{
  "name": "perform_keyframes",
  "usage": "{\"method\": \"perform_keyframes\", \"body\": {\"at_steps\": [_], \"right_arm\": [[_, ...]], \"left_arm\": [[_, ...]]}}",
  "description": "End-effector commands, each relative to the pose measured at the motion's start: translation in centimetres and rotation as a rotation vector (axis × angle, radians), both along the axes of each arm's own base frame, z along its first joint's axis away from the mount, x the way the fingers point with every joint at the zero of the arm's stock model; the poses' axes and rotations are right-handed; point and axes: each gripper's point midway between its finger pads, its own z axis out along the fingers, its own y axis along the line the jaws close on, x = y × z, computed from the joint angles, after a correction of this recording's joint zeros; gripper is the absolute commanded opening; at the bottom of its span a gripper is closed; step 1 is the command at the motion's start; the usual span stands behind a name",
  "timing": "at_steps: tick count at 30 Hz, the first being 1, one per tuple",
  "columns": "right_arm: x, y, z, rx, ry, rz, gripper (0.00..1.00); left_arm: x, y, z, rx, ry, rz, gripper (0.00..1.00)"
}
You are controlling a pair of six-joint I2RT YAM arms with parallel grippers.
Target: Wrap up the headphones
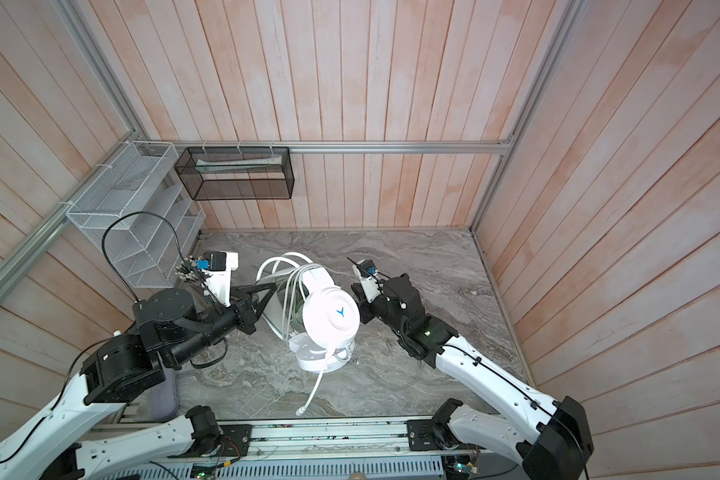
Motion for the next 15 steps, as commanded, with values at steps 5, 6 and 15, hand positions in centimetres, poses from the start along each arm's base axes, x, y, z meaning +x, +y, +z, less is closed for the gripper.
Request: {"method": "perform_keyframes", "body": {"at_steps": [5,6,15], "right_arm": [[1.1,-1.5,-1.6,0.01,0.009,-0.1,0.0],[1.2,-1.6,-2.0,0.012,0.018,-0.106,0.0],[-0.3,2.1,-4.2,0.123,0.128,0.057,0.0]], "left_arm": [[-1.6,2.0,5.0,-0.152,-0.066,-0.006,0.0],[-1.7,2.3,5.2,-0.159,-0.07,-0.002,0.0],[-2.0,2.7,6.5,-0.248,-0.085,0.005,0.0]]}}
